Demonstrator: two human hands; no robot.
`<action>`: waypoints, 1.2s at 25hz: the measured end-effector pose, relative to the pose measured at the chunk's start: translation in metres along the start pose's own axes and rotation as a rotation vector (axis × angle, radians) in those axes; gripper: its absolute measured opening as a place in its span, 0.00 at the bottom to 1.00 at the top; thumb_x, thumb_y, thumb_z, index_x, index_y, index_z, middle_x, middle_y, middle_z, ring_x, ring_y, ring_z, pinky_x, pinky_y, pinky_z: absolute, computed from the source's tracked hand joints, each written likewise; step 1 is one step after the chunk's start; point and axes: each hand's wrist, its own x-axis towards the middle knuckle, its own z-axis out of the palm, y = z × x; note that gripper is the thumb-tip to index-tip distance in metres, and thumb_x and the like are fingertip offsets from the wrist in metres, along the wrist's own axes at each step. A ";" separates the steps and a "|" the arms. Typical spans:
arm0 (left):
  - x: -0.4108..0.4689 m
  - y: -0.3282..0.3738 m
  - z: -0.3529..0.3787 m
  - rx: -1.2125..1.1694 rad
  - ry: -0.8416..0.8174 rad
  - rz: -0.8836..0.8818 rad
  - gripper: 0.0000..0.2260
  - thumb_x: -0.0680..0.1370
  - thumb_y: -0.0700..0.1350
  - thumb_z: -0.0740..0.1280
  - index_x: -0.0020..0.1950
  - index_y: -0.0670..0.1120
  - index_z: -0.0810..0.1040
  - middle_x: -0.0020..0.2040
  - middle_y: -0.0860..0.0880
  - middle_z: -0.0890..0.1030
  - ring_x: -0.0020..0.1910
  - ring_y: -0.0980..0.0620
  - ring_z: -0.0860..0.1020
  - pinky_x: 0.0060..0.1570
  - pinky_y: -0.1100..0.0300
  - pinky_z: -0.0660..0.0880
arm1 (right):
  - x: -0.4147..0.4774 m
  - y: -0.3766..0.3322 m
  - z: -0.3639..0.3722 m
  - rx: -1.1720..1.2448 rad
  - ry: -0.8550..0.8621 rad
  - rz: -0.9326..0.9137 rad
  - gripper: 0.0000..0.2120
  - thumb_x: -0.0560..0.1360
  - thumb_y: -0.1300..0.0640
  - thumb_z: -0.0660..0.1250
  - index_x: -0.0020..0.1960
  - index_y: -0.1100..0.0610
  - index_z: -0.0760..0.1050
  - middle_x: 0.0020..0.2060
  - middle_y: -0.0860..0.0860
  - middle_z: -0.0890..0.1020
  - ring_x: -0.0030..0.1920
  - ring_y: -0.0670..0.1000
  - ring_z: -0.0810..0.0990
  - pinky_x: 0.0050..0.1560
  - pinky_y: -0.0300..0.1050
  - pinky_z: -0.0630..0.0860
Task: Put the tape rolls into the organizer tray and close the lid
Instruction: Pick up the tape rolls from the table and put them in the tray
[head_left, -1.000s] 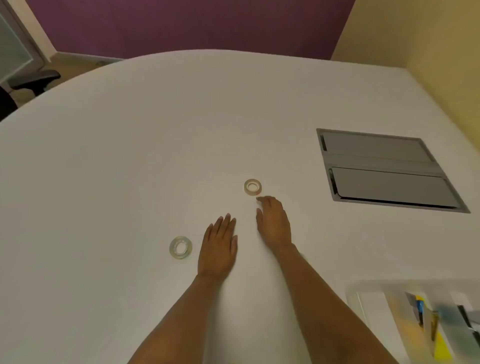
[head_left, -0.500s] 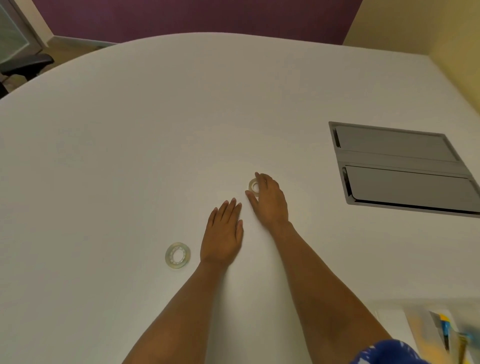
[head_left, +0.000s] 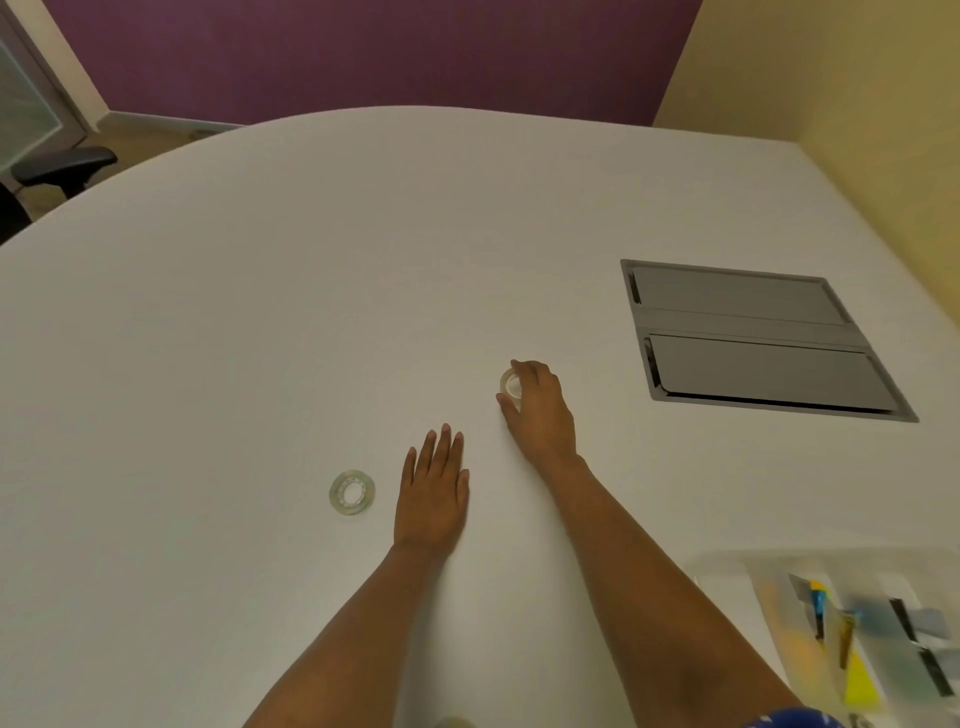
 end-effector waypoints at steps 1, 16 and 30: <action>-0.007 0.003 -0.001 0.000 -0.022 -0.011 0.24 0.84 0.49 0.45 0.78 0.49 0.41 0.80 0.50 0.42 0.79 0.51 0.41 0.77 0.54 0.38 | -0.008 0.001 -0.006 0.016 0.013 -0.006 0.23 0.79 0.55 0.65 0.72 0.56 0.65 0.70 0.52 0.70 0.70 0.52 0.67 0.62 0.49 0.75; -0.114 0.053 -0.008 0.031 -0.204 -0.035 0.24 0.84 0.47 0.47 0.79 0.45 0.45 0.80 0.45 0.43 0.79 0.46 0.44 0.78 0.51 0.46 | -0.180 0.079 -0.092 0.047 0.185 0.030 0.22 0.76 0.57 0.69 0.69 0.57 0.70 0.65 0.53 0.75 0.67 0.53 0.69 0.66 0.45 0.70; -0.143 0.082 0.006 0.048 -0.217 -0.094 0.25 0.84 0.47 0.48 0.78 0.44 0.44 0.80 0.44 0.43 0.79 0.44 0.44 0.78 0.48 0.47 | -0.231 0.141 -0.117 -0.155 -0.073 0.264 0.22 0.76 0.64 0.65 0.69 0.58 0.68 0.67 0.55 0.70 0.61 0.57 0.77 0.56 0.49 0.78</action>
